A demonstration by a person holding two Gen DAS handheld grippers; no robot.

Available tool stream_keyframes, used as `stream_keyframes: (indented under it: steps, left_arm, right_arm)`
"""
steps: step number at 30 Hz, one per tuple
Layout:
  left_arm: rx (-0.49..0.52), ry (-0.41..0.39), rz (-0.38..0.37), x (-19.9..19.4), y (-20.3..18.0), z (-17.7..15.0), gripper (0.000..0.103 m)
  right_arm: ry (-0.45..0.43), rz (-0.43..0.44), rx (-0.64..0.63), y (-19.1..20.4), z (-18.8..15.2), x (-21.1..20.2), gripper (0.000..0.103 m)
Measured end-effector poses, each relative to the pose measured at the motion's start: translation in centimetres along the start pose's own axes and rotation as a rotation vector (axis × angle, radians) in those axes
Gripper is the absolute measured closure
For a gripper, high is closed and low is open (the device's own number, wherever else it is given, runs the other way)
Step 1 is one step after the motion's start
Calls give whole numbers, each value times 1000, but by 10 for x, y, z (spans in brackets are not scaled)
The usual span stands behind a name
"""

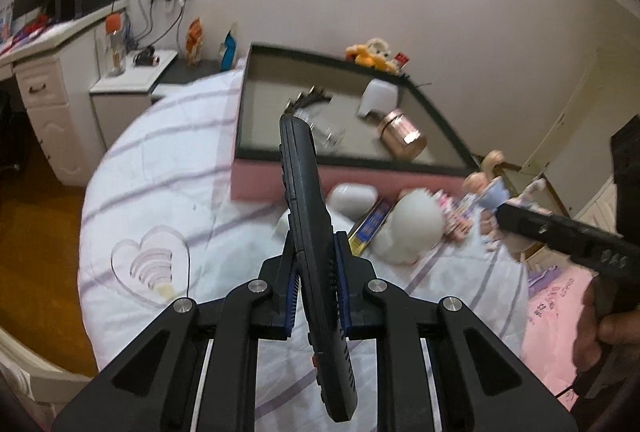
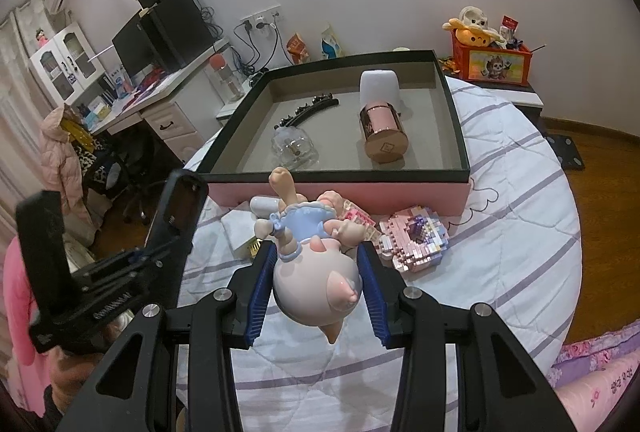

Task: Organize rigid objects
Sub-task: 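Carry the remote into the pink box with the left tool while the right tool places the pig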

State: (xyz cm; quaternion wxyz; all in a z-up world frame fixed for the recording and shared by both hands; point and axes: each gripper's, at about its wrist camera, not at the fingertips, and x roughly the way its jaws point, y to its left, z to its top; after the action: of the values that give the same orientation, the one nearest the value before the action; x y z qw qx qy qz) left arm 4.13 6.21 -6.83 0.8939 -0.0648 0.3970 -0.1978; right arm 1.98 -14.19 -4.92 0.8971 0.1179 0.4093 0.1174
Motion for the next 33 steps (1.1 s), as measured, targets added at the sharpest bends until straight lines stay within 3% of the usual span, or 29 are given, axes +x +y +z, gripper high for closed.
stream_keyframes:
  steps: [8, 17, 22, 31, 32, 33]
  left_arm:
    - [75, -71, -14, 4, -15, 69, 87]
    - [76, -6, 5, 77, -12, 132, 87]
    - [66, 63, 35, 122, -5, 145, 87]
    - [60, 147, 103, 163, 6, 144, 86]
    - [57, 153, 120, 166, 10, 145, 82]
    - [58, 154, 129, 166, 10, 144, 67]
  right_arm:
    - [-66, -20, -17, -8, 47, -7, 60]
    - [-60, -96, 23, -43, 103, 33, 60]
    - [-15, -142, 35, -62, 126, 71, 60]
    - [48, -189, 32, -76, 135, 113, 60]
    - [49, -195, 32, -76, 135, 114, 60]
    - [51, -204, 26, -75, 135, 114, 60]
